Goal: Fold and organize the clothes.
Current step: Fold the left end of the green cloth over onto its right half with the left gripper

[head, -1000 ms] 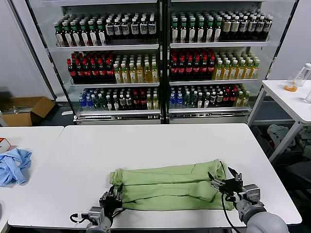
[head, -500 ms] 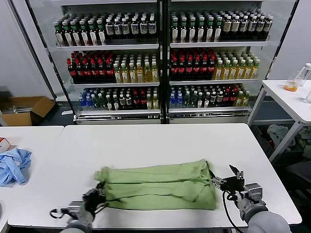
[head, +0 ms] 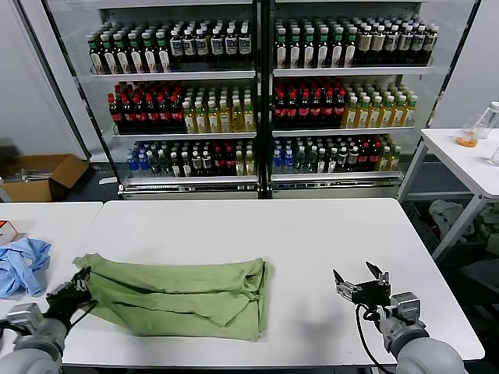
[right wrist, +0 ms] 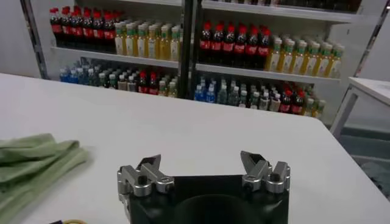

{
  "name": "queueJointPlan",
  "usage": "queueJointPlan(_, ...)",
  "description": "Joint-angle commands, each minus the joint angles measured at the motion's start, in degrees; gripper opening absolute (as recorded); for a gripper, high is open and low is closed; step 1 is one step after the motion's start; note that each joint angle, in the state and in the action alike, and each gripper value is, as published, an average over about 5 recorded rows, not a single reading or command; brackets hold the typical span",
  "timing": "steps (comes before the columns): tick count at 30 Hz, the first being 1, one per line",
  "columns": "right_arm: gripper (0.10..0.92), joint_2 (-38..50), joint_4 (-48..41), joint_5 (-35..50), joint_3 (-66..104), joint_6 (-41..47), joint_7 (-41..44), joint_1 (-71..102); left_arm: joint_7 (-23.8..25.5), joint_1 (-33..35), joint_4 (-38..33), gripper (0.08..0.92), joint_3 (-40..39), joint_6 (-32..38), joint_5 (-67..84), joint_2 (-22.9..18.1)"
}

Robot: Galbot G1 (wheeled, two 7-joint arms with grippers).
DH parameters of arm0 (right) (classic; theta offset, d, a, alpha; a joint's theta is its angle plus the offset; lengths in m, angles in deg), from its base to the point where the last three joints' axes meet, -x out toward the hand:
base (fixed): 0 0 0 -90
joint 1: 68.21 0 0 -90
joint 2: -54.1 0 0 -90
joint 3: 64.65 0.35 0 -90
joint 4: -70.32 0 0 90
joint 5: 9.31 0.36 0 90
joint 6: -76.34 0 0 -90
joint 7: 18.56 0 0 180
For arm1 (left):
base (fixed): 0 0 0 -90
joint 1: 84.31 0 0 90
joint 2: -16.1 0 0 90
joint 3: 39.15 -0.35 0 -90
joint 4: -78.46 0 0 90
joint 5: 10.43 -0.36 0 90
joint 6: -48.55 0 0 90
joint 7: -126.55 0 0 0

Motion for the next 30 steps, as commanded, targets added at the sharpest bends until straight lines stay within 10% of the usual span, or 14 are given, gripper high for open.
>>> queueJointPlan(1, 0.823, 0.2, 0.0, 0.0, 0.1, -0.1, 0.0, 0.1, 2.2, -1.0, -10.7, 0.113, -2.4, -1.4, 13.7, -2.9)
queueJointPlan(13, 0.823, -0.1, 0.2, -0.1, 0.4, -0.3, 0.0, 0.4, 4.6, -2.2, -12.3, 0.113, -25.5, -0.5, 7.9, -9.1)
queueJointPlan(30, 0.823, -0.3, 0.9, -0.3, 1.8, -0.1, -0.1, 2.2, 5.4, -11.4, 8.0, 0.115, -46.3, 1.9, -10.7, -13.4)
